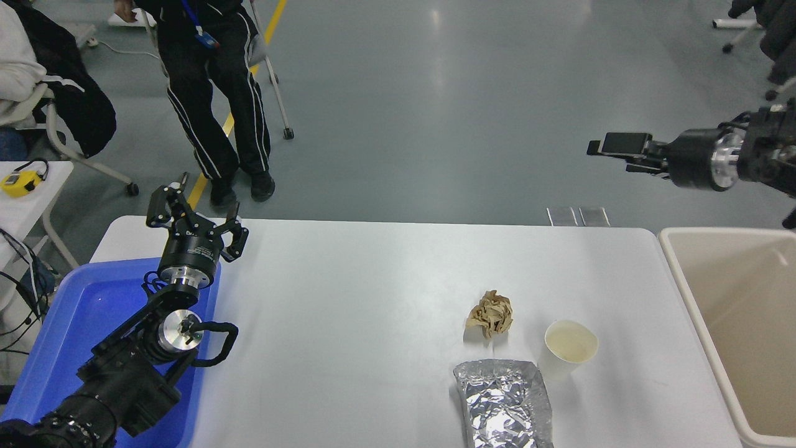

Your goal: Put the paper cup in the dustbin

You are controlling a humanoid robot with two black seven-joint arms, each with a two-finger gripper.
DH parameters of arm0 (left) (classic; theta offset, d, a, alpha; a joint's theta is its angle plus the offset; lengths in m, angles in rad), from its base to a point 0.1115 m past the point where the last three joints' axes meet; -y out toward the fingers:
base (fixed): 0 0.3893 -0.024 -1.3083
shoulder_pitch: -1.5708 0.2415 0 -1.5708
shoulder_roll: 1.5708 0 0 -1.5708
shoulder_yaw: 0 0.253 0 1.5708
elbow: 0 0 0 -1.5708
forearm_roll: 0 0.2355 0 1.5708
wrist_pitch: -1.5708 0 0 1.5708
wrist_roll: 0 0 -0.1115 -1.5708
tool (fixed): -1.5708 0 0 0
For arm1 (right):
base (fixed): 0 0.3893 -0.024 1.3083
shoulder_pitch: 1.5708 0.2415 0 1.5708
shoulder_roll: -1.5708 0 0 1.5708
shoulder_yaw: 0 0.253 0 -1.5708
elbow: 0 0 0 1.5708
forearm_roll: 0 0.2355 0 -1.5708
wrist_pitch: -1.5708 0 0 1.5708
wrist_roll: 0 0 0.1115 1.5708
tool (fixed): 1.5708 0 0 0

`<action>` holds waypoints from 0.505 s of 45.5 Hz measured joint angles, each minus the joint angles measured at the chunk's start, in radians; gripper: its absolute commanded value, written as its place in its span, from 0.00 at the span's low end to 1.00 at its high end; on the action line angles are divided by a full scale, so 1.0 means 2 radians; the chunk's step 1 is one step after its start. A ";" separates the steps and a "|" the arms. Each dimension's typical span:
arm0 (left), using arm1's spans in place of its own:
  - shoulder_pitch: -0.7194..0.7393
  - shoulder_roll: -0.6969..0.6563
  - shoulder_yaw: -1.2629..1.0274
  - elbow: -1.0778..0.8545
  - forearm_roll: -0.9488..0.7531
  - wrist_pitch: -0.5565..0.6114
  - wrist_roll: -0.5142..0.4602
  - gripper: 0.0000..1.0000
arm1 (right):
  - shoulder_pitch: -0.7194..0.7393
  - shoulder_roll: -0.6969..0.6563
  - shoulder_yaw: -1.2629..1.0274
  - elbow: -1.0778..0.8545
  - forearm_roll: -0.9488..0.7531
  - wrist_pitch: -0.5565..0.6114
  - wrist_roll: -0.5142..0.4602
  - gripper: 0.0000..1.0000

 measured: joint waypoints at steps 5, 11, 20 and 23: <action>0.000 0.000 0.000 0.000 0.000 0.000 0.000 1.00 | 0.018 0.044 -0.037 0.025 -0.127 0.004 0.000 0.99; 0.000 0.000 0.000 0.000 0.000 0.000 0.000 1.00 | 0.021 0.081 -0.072 0.052 -0.179 0.007 0.000 0.99; 0.000 0.000 0.000 0.000 0.000 0.000 0.000 1.00 | 0.021 0.080 -0.103 0.103 -0.222 0.010 0.000 0.99; 0.000 0.000 0.000 0.000 0.000 0.000 0.000 1.00 | 0.015 0.066 -0.110 0.117 -0.237 0.011 0.000 0.99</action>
